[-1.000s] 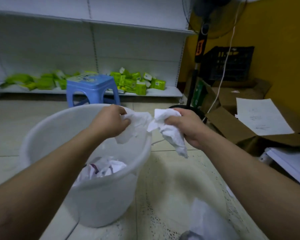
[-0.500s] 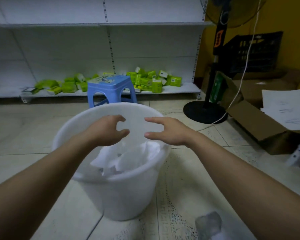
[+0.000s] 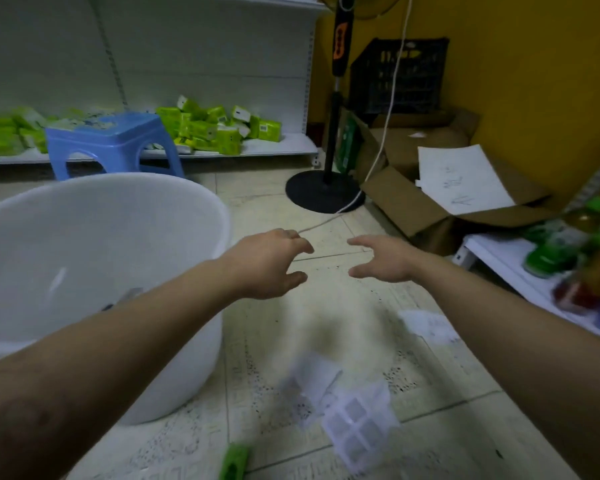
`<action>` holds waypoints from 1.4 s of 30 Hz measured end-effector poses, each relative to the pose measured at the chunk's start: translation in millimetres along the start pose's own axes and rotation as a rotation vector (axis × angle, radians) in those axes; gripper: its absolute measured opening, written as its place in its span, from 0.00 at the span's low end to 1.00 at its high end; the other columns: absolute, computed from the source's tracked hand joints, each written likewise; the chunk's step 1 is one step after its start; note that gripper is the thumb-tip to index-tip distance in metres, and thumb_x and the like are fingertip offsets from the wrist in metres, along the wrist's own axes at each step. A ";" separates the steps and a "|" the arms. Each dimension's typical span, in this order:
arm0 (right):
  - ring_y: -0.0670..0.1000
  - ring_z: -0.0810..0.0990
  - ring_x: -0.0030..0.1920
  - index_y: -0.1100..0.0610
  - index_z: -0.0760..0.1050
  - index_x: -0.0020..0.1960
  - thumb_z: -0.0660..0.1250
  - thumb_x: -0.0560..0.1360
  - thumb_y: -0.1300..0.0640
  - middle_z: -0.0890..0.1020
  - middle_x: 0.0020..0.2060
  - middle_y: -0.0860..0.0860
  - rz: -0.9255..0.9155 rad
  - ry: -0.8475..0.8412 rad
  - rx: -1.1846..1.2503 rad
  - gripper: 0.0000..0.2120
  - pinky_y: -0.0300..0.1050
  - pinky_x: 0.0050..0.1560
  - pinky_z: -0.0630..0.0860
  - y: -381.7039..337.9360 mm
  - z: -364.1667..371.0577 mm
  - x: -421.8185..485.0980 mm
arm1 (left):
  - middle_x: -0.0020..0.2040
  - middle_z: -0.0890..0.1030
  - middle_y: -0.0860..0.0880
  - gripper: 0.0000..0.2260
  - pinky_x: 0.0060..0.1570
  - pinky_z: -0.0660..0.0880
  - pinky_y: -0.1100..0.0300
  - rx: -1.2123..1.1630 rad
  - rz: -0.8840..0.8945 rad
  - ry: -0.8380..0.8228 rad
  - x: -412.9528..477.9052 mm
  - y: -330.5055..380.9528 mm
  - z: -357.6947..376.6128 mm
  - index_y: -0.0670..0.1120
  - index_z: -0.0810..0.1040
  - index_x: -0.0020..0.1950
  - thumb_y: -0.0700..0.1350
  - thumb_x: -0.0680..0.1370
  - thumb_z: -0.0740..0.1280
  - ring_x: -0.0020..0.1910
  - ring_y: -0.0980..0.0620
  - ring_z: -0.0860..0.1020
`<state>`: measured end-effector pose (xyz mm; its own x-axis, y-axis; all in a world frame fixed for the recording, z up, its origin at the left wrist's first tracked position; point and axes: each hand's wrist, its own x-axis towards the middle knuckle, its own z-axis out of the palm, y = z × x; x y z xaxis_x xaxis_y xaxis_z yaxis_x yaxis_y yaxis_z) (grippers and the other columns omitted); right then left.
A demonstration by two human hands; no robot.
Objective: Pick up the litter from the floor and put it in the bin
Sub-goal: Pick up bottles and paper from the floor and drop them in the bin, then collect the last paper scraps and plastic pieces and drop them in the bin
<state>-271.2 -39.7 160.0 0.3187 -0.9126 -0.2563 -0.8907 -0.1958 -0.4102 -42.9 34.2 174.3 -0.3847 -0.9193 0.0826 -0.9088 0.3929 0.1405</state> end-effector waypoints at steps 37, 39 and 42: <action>0.58 0.75 0.63 0.60 0.70 0.68 0.70 0.72 0.63 0.75 0.65 0.60 0.379 -0.046 0.049 0.25 0.44 0.60 0.71 236.8 181.6 51.9 | 0.48 0.78 0.43 0.08 0.38 0.68 0.57 -0.412 -0.567 -0.122 -9.7 54.5 315.0 0.44 0.79 0.51 0.42 0.73 0.70 0.42 0.46 0.74; 0.57 0.82 0.52 0.61 0.77 0.58 0.70 0.72 0.64 0.82 0.55 0.61 0.326 -0.072 0.098 0.15 0.46 0.54 0.78 233.5 177.5 50.0 | 0.46 0.78 0.45 0.09 0.36 0.66 0.60 -0.509 -0.584 -0.061 -7.1 53.0 310.4 0.45 0.79 0.50 0.42 0.71 0.72 0.39 0.49 0.73; 0.58 0.84 0.46 0.61 0.76 0.57 0.68 0.73 0.68 0.82 0.51 0.62 0.331 -0.017 0.290 0.13 0.51 0.48 0.82 229.0 158.2 50.3 | 0.48 0.79 0.44 0.08 0.35 0.64 0.62 -0.536 -0.565 0.025 6.5 57.0 301.8 0.45 0.80 0.51 0.38 0.73 0.69 0.40 0.51 0.73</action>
<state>-407.8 -73.6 -85.3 0.0389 -0.9025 -0.4289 -0.8184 0.2175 -0.5319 -146.0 44.3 -114.9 0.1224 -0.9849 -0.1223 -0.7611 -0.1723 0.6254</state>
